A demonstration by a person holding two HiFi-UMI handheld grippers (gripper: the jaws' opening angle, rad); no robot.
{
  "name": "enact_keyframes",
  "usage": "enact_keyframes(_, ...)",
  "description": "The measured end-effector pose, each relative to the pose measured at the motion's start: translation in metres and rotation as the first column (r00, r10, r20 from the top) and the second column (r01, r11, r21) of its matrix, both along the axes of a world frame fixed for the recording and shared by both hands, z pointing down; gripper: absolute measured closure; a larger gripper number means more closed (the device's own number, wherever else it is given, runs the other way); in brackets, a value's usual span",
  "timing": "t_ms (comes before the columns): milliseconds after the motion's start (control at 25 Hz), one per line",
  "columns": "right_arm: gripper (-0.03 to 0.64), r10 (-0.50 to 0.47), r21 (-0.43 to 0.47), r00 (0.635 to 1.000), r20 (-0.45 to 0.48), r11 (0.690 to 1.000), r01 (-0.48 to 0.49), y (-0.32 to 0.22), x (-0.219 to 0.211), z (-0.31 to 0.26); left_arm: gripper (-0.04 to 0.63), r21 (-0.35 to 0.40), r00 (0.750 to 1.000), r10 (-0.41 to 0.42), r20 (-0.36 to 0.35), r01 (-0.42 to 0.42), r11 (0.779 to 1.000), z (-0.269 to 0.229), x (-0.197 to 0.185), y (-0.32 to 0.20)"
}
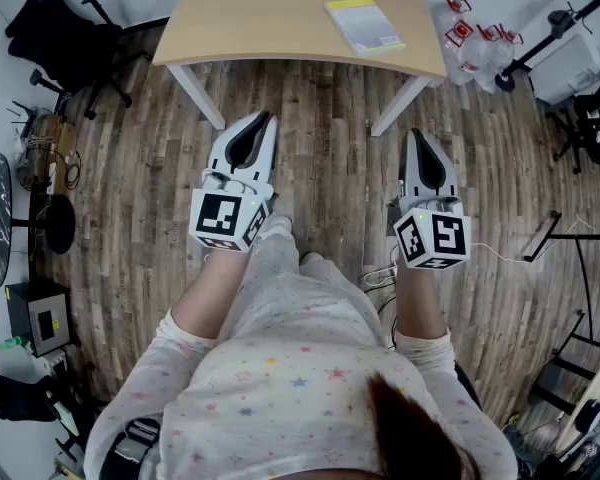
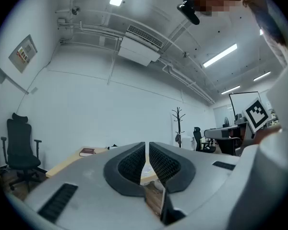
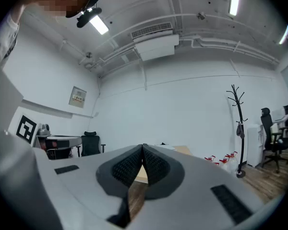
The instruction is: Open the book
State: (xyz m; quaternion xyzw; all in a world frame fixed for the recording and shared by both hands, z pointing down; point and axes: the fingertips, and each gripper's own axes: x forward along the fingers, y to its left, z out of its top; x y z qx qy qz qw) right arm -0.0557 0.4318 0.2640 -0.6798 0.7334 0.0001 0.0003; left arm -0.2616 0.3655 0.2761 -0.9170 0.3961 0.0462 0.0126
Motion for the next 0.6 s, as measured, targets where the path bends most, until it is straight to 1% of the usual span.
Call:
enact_keyframes(320, 0.617, 0.002, 0.019, 1.0, 0.007, 1.0, -0.003, 0.014, 0.003, -0.008, 0.563, 0.018, 1.0, 0.006, 0.017, -0.006, 1.0, -0.008, 0.009, 0.014)
enact_keyframes(480, 0.61, -0.006, 0.018, 0.999, 0.034, 1.0, 0.005, 0.015, 0.008, -0.009, 0.561, 0.003, 1.0, 0.011, 0.025, -0.011, 1.0, -0.007, 0.018, 0.017)
enact_keyframes(560, 0.56, -0.015, 0.015, 0.998, 0.056, 1.0, 0.014, 0.013, 0.012, -0.009, 0.557, -0.016, 0.999, 0.012, 0.032, -0.011, 1.0, -0.005, 0.023, 0.015)
enact_keyframes(600, 0.51, -0.018, 0.011, 0.997, 0.069, 1.0, 0.017, 0.012, 0.014, -0.008, 0.53, -0.026, 0.999, 0.012, 0.035, -0.011, 1.0, -0.004, 0.026, 0.014)
